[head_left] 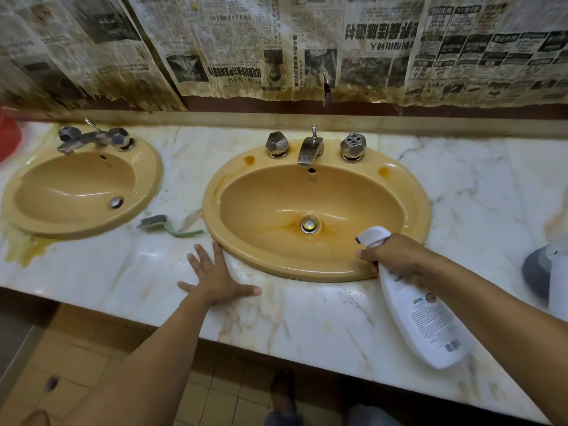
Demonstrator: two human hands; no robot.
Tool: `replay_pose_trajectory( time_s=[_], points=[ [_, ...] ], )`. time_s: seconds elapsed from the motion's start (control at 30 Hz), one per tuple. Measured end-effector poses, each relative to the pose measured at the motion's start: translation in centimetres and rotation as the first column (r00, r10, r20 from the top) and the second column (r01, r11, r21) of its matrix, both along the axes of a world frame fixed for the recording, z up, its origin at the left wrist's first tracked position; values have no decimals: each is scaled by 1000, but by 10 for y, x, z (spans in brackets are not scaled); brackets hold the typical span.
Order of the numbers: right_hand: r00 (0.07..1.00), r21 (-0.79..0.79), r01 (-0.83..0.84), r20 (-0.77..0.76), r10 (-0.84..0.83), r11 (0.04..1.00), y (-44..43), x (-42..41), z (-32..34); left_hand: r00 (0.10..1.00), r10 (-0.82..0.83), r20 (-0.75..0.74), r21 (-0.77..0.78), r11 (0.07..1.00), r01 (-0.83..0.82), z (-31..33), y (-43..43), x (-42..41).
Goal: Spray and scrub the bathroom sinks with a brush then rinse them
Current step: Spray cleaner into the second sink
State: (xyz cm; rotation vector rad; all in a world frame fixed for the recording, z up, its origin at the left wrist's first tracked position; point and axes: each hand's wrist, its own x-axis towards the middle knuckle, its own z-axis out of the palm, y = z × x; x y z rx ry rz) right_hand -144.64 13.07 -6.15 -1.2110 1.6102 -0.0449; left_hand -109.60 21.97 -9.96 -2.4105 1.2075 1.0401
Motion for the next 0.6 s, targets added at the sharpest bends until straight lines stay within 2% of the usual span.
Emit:
replay_pose_trajectory(
  time_s=[0.13,0.27,0.43,0.6],
  points=[
    [1000,-51,28,11,-27,998,-5,-5,-7,999,-31,-12,53,998,32,-4,-2,6],
    [998,48,32,51,-34,998,-5,-10,1,999,-27,-35,67,997,29,-7,-5,8],
    [994,-4,101,-42,-101,995,3,-8,5,999,-11,-33,91,996,14,-8,-8,7],
    [989,-12,140,-51,-140,990,8,-7,6,999,0,-35,104,995,4,-6,-10,6]
  ],
)
